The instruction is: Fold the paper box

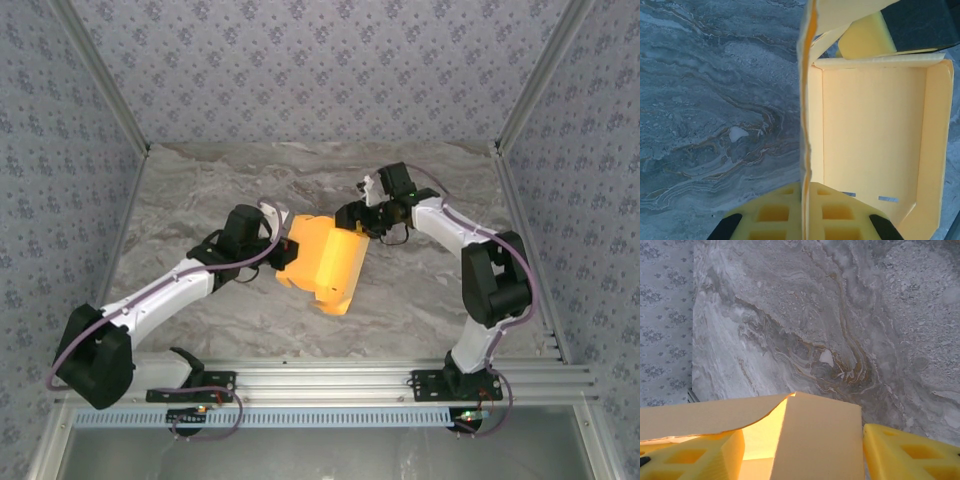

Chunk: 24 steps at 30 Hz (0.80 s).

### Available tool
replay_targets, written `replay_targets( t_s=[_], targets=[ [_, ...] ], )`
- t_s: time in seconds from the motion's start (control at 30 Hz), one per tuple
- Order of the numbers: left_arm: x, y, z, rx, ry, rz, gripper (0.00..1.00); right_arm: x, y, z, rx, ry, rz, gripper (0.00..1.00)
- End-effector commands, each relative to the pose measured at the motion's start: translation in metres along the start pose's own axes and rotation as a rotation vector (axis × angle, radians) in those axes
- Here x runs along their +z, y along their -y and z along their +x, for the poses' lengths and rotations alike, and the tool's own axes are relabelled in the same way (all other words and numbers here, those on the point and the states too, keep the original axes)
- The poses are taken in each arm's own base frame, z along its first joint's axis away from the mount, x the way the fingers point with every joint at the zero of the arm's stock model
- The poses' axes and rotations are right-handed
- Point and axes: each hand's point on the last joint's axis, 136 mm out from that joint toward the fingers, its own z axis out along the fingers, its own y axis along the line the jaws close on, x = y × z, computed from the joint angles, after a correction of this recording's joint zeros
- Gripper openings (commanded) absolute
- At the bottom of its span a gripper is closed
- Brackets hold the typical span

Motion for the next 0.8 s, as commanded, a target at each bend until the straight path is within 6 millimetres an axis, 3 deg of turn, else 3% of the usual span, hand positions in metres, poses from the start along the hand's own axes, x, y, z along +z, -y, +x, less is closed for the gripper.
replay_targets(
  t_s=[0.0, 0.5, 0.77],
  targets=[
    [-0.002, 0.012, -0.013, 0.020, 0.022, 0.043, 0.00, 0.006, 0.010, 0.005, 0.047, -0.045, 0.031, 0.63],
    [-0.001, 0.013, -0.017, 0.009, 0.037, 0.043, 0.00, 0.013, 0.021, 0.012, 0.063, -0.069, 0.075, 0.49],
    [0.002, 0.014, -0.017, -0.006, 0.035, 0.051, 0.00, 0.019, 0.032, 0.019, -0.020, -0.068, 0.146, 0.44]
  ],
)
